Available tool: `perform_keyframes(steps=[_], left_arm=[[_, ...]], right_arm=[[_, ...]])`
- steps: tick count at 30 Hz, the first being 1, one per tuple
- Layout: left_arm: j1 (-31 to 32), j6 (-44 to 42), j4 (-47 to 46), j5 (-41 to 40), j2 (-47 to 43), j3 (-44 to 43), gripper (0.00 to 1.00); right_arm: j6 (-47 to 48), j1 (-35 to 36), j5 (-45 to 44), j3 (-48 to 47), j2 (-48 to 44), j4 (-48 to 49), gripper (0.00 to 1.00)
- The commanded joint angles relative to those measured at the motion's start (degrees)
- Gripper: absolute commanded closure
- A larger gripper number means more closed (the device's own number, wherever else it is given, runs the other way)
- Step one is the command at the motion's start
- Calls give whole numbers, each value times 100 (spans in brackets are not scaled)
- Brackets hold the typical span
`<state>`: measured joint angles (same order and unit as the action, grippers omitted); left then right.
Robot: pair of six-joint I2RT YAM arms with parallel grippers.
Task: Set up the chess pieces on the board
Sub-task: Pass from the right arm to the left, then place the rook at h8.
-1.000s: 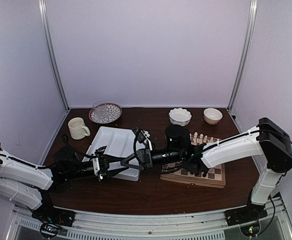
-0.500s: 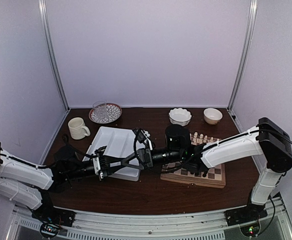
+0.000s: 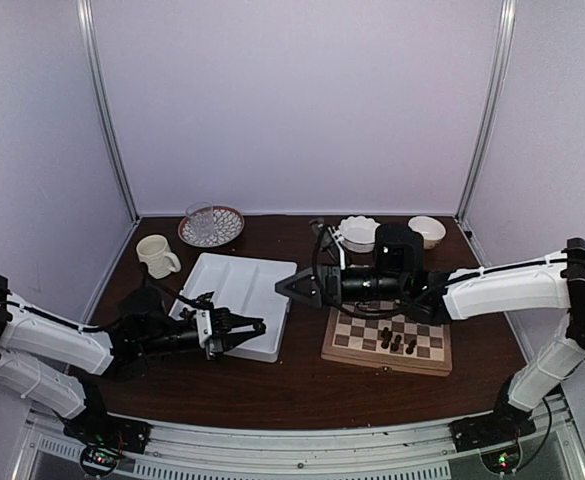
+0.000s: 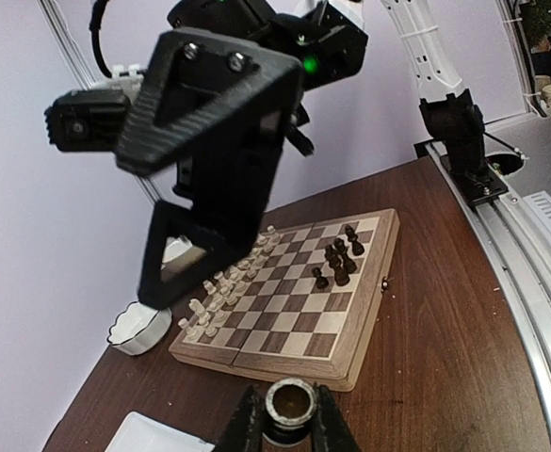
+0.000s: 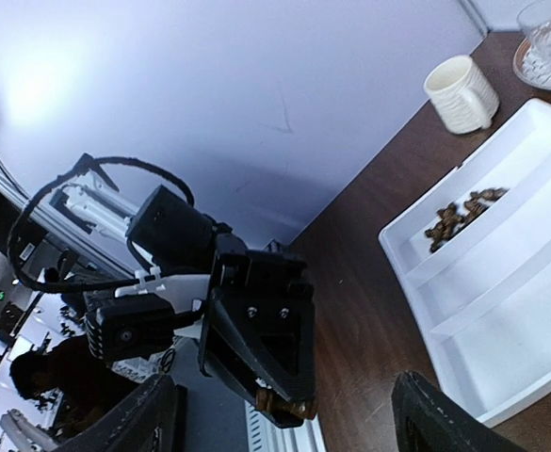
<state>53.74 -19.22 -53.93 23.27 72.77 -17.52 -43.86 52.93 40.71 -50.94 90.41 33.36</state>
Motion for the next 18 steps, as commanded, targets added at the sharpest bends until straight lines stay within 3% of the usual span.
perform_keyframes(steps=[1, 5, 8, 13, 18], left_arm=[[32, 266, -22, 220, 341, -293, 95], [31, 650, -543, 236, 1130, -617, 95], [38, 1175, -993, 306, 1950, -1053, 95], [83, 1708, -1370, 169, 2874, -1665, 94], [84, 1583, -257, 96, 3208, -2447, 95]], right_arm=[[815, -312, -542, -59, -806, -1133, 17], [1908, -402, -1701, -394, -1575, -2886, 14], [2506, -421, -2676, -391, -2026, -3505, 11], [2940, -471, -3842, 365, -2656, -3281, 10], [3075, -502, -4494, 978, -3046, -2804, 10]])
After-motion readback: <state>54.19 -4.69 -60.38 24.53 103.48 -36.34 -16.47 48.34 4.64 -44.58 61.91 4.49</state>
